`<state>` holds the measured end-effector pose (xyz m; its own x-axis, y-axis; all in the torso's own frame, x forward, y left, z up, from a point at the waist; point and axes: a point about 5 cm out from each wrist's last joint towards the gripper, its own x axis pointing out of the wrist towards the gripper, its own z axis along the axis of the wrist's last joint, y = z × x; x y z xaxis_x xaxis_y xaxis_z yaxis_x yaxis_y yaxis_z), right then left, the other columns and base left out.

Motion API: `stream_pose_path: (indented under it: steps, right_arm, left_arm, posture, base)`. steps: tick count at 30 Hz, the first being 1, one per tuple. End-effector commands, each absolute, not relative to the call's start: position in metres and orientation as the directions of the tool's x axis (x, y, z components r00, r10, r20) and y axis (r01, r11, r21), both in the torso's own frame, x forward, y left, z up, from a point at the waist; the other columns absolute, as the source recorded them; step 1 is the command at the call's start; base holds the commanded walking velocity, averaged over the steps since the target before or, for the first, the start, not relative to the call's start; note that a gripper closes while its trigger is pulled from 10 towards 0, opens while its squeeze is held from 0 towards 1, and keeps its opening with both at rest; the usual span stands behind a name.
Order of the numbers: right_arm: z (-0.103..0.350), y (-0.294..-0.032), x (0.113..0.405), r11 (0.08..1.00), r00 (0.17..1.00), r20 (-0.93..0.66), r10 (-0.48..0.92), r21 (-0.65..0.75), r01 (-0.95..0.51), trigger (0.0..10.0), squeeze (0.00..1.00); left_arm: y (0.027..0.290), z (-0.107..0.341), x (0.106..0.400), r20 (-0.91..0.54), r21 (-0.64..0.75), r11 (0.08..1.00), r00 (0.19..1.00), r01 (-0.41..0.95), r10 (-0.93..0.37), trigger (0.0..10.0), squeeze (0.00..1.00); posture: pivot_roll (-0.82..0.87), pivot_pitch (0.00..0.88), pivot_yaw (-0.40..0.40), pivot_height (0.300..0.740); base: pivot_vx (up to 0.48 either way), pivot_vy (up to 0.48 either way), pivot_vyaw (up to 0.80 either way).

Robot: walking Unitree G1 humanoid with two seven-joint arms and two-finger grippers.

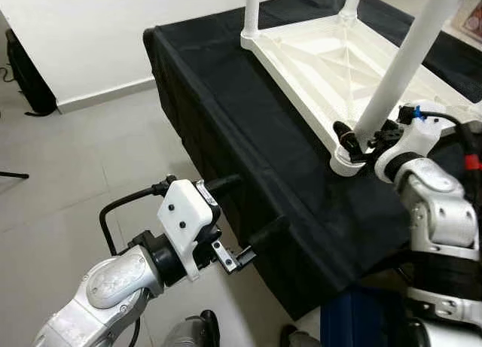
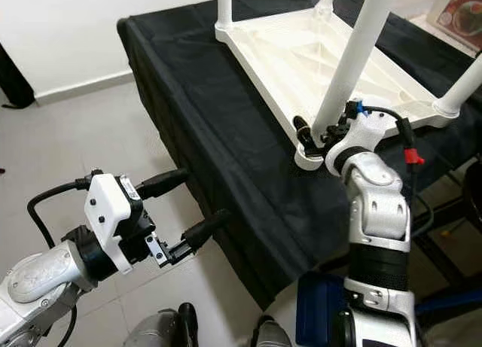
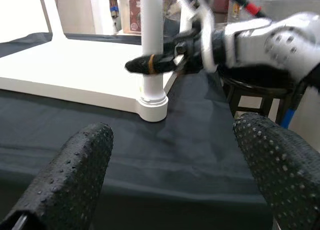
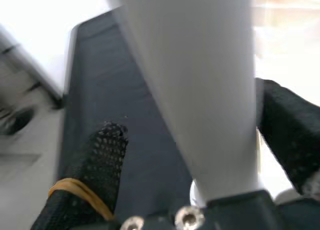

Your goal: Building children table

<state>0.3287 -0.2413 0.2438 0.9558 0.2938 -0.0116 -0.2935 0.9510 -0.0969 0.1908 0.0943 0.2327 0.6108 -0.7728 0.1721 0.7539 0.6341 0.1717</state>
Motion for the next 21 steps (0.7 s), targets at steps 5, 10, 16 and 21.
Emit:
stream_pose_path:
  steps: [5,10,16,21]
  right_arm:
    - [0.265,-0.260,0.338,0.874,0.886,0.013,0.463,-0.173,-0.454,10.0,0.00]
    - [0.262,-0.266,0.344,0.863,0.876,-0.003,0.483,-0.168,-0.476,10.0,0.00]
    - [0.264,-0.271,0.350,0.839,0.851,0.006,0.525,-0.170,-0.516,0.0,0.00]
    - [0.265,-0.277,0.352,0.872,0.884,0.013,0.467,-0.173,-0.458,0.0,0.00]
  left_arm:
    - [0.092,0.228,0.189,0.159,0.161,0.627,0.607,0.762,-0.779,10.0,0.00]
    - [0.092,0.228,0.186,0.156,0.161,0.624,0.605,0.764,-0.781,10.0,0.00]
    - [0.093,0.229,0.184,0.153,0.164,0.623,0.604,0.765,-0.782,10.0,0.00]
    - [0.094,0.229,0.184,0.152,0.164,0.624,0.606,0.764,-0.781,10.0,0.00]
  posture:
    - [0.02,0.237,-0.034,0.740]
    - [0.03,0.227,-0.033,0.740]
    - [0.04,0.232,-0.030,0.740]
    - [0.04,0.234,-0.031,0.740]
  base:
    - [0.000,0.000,0.00]
    - [0.000,0.000,0.00]
    - [0.000,0.000,0.00]
    - [0.000,0.000,0.00]
